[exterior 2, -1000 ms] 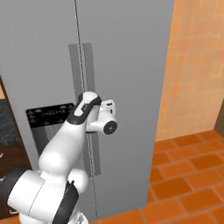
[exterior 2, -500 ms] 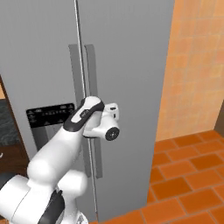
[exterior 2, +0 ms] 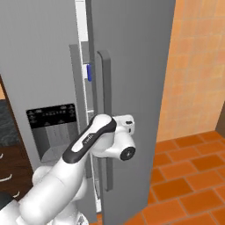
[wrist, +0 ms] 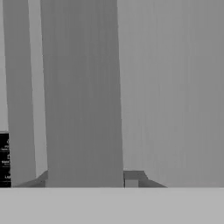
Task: Take the strawberry from the fridge and place it on top of the pancake, located on the dining counter.
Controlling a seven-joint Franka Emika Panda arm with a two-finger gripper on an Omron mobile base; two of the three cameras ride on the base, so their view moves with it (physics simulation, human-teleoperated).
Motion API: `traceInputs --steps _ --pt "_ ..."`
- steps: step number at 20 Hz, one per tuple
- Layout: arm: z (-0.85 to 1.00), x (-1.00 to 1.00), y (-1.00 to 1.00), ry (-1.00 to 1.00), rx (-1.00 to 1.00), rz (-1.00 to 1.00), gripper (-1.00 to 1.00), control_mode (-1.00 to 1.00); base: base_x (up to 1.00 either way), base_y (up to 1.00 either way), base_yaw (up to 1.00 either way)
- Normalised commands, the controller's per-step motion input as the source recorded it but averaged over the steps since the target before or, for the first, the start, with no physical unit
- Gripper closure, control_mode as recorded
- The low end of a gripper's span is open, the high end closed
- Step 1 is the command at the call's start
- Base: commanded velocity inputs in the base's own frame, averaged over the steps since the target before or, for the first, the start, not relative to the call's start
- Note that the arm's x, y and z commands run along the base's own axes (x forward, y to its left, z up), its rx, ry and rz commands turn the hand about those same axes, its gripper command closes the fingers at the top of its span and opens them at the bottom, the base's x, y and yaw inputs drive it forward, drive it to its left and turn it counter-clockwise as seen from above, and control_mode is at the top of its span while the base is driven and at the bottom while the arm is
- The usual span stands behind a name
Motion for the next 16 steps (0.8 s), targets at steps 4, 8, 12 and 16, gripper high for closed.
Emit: traceInputs --steps 4,8,12,16 --pt "0.07 -0.24 -0.99 0.05 0.1 0.0 1.0 -1.0 0.0 0.0 0.0" --pt "-0.01 -0.01 -0.52 0.01 0.06 0.0 -1.0 -1.0 0.0 0.0 0.0" --pt "-0.01 -0.14 0.0 -0.01 0.0 0.0 -1.0 -1.0 0.0 0.0 0.0" --pt "0.36 -0.95 0.07 -0.1 -0.01 -0.01 -1.0 -1.0 0.0 0.0 0.0"
